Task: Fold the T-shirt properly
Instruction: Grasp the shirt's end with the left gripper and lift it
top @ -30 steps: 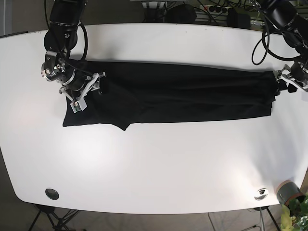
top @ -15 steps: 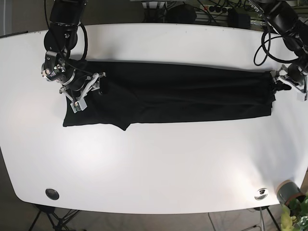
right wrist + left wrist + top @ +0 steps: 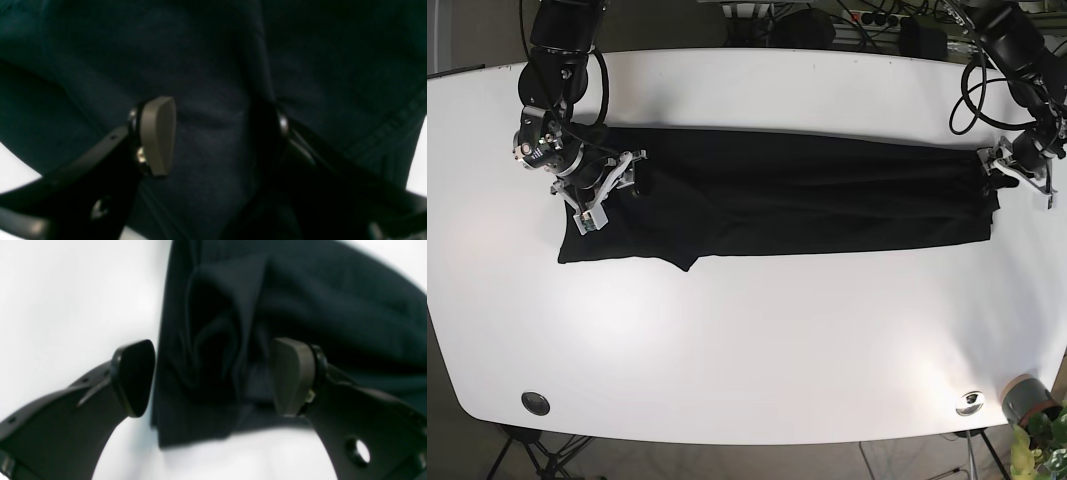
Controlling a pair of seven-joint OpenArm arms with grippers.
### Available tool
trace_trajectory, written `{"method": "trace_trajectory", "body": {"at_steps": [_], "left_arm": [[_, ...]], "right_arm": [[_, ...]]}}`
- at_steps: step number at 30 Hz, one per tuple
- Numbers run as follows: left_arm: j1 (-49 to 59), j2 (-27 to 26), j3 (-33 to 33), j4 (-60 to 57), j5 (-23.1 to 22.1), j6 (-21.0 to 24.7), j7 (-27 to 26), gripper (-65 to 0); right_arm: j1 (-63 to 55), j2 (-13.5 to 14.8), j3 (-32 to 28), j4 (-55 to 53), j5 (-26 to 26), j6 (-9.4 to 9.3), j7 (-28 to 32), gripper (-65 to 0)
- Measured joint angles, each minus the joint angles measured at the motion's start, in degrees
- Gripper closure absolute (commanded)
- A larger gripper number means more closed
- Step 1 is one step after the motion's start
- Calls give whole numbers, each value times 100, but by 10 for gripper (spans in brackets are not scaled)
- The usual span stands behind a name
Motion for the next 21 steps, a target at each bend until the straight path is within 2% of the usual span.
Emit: {"method": "trace_trajectory", "body": {"at_steps": [7, 17, 21], "left_arm": [[-2, -28, 238, -48, -22, 0, -72, -506], [-341, -98, 415, -782, -133, -20, -529, -506], [-321, -107, 476, -782, -131, -20, -568, -504]], "right_arm": [[2, -2, 0, 0, 0, -2, 0, -363], [2, -2, 2, 0, 0, -2, 0, -360], [4, -2, 2, 0, -4, -4, -2, -296]]}}
